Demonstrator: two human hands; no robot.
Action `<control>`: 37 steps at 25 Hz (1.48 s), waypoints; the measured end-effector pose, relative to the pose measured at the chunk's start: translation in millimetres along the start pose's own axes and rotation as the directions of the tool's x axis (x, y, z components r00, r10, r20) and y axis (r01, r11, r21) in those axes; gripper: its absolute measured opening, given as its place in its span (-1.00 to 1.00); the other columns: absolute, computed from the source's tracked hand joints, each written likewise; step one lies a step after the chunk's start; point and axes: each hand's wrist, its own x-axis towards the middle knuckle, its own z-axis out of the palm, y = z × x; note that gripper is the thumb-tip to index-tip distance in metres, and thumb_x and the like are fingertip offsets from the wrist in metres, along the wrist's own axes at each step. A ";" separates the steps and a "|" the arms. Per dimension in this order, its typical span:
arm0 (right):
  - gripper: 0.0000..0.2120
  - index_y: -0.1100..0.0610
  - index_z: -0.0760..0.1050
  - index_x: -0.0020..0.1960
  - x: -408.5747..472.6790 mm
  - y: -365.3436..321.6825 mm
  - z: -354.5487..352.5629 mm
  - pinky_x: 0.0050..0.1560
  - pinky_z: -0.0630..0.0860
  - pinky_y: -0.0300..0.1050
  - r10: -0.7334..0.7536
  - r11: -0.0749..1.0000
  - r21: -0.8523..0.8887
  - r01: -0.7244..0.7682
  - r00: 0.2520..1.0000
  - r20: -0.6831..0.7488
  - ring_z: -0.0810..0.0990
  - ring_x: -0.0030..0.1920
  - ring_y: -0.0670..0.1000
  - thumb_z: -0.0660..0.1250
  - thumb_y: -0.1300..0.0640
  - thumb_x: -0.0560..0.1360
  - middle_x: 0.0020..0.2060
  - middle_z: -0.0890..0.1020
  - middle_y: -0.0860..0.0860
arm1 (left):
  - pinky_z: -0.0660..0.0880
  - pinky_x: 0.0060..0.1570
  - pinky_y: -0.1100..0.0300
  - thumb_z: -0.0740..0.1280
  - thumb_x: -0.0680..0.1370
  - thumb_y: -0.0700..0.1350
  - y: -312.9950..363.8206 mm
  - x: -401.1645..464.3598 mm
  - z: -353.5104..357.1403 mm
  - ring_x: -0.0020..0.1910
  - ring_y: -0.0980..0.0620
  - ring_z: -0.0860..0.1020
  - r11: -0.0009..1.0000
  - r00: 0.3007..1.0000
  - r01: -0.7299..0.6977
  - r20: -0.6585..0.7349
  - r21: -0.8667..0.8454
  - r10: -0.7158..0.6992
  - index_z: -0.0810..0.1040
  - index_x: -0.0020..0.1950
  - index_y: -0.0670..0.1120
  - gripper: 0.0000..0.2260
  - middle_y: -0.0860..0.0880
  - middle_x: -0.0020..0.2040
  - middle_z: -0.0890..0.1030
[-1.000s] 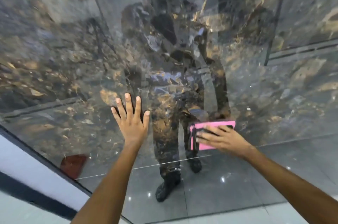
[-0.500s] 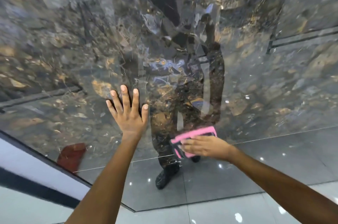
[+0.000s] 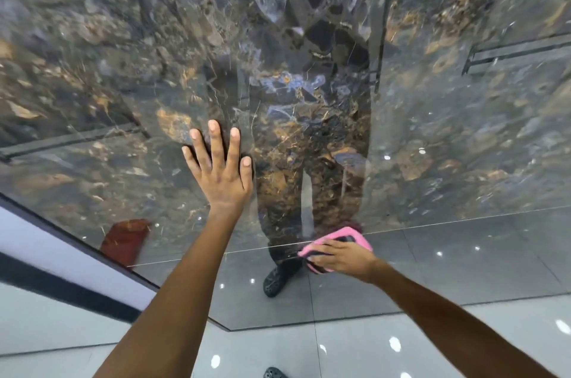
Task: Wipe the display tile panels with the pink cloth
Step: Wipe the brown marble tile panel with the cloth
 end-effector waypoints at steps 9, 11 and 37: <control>-0.24 0.10 0.09 0.55 -32.3 88.1 -48.2 0.49 -0.02 0.12 0.591 0.750 0.093 -0.654 0.601 -0.537 -0.02 0.55 0.11 0.31 0.22 0.41 0.57 0.03 0.01 | -0.14 0.54 -0.05 -0.10 0.69 0.07 0.0 -3.6 3.2 0.59 -0.05 -0.13 1.000 0.999 0.001 -0.034 0.010 -0.001 -0.03 0.61 0.07 -0.53 0.05 0.62 -0.11; -0.06 0.13 0.11 0.52 -50.8 59.4 -12.7 0.52 -0.12 0.10 0.181 0.962 -0.141 -0.234 0.932 -0.313 0.05 0.52 0.13 0.38 0.36 0.19 0.58 -0.07 0.05 | -0.14 0.54 -0.05 -0.11 0.69 0.07 1.3 -5.5 5.0 0.59 -0.05 -0.12 1.000 0.999 -0.003 -0.050 0.016 0.003 -0.03 0.61 0.06 -0.53 0.04 0.62 -0.10; -0.39 0.10 0.23 0.47 -137.2 329.4 -282.2 0.27 0.46 0.11 0.368 0.862 -0.086 -0.499 0.733 -0.572 0.48 0.31 0.16 0.22 0.23 0.42 0.37 0.46 0.13 | -0.11 0.50 -0.24 0.01 0.69 0.09 79.3 302.5 -42.5 0.56 -0.31 -0.03 0.992 0.990 0.118 -0.075 -0.054 -0.121 0.07 0.61 0.02 -0.50 -0.07 0.61 0.06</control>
